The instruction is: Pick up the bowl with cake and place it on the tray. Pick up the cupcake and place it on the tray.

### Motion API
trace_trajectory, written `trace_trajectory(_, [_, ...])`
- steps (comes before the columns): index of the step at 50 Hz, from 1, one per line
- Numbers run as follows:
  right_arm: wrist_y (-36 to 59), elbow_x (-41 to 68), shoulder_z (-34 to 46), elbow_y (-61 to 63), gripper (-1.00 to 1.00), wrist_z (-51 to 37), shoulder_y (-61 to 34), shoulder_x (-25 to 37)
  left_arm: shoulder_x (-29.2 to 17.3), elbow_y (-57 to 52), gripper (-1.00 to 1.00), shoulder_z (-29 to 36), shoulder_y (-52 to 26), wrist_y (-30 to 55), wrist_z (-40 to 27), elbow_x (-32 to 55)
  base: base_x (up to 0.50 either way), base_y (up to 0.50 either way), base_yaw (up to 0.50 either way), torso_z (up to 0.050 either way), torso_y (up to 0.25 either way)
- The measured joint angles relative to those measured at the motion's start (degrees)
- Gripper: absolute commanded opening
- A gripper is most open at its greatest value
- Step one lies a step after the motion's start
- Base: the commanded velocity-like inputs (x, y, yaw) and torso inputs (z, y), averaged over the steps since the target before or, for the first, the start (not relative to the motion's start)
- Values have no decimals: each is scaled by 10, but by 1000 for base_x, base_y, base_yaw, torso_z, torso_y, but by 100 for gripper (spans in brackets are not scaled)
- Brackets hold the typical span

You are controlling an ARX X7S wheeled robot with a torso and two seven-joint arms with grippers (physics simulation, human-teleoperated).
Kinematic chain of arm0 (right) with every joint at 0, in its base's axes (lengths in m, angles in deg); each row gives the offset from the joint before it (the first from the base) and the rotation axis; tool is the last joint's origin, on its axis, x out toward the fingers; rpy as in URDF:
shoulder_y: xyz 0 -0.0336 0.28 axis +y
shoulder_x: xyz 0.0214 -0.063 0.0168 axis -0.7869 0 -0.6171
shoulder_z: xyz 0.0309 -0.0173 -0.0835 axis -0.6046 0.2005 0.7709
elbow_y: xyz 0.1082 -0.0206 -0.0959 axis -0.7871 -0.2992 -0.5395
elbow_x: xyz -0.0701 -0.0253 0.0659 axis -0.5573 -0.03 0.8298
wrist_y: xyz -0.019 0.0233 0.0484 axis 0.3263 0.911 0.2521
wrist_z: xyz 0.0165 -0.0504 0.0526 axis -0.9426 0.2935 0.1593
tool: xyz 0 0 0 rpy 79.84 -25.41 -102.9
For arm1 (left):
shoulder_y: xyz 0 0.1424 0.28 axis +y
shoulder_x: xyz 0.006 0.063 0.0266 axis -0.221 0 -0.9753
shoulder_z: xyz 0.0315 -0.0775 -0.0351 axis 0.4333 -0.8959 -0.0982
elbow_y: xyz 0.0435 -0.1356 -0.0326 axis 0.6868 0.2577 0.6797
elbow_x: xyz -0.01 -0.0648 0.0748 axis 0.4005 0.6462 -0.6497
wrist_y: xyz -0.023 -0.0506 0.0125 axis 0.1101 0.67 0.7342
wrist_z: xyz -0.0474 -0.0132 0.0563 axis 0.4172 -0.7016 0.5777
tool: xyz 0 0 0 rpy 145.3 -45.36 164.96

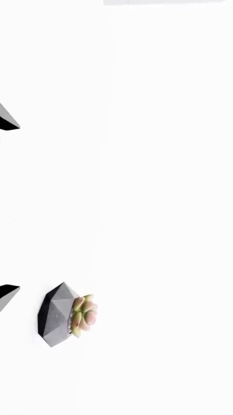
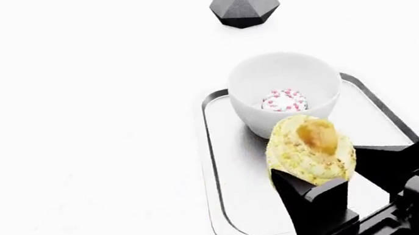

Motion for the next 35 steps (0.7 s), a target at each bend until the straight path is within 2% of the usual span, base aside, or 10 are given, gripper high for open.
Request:
trace_trajectory(7, [39, -32, -22, -33, -100, 17, 41, 53, 1, -1, 100, 3, -1, 0, 0, -1, 0, 0, 0, 0, 0])
trace_trajectory(15, [94, -73, -7, -81, -100, 9, 60, 82, 1, 0, 100, 4, -1, 0, 1, -2, 0, 0, 0, 0, 0])
trace_trajectory(25, [153, -112, 68, -131, -100, -24, 33, 86, 0, 4, 100, 4, -2, 0, 2, -3, 0, 0, 0, 0, 0])
trace_trajectory(35, [167, -143, 153, -150, -100, -32, 0, 90, 0, 6, 100, 5, -3, 0, 2, -4, 0, 0, 0, 0, 0])
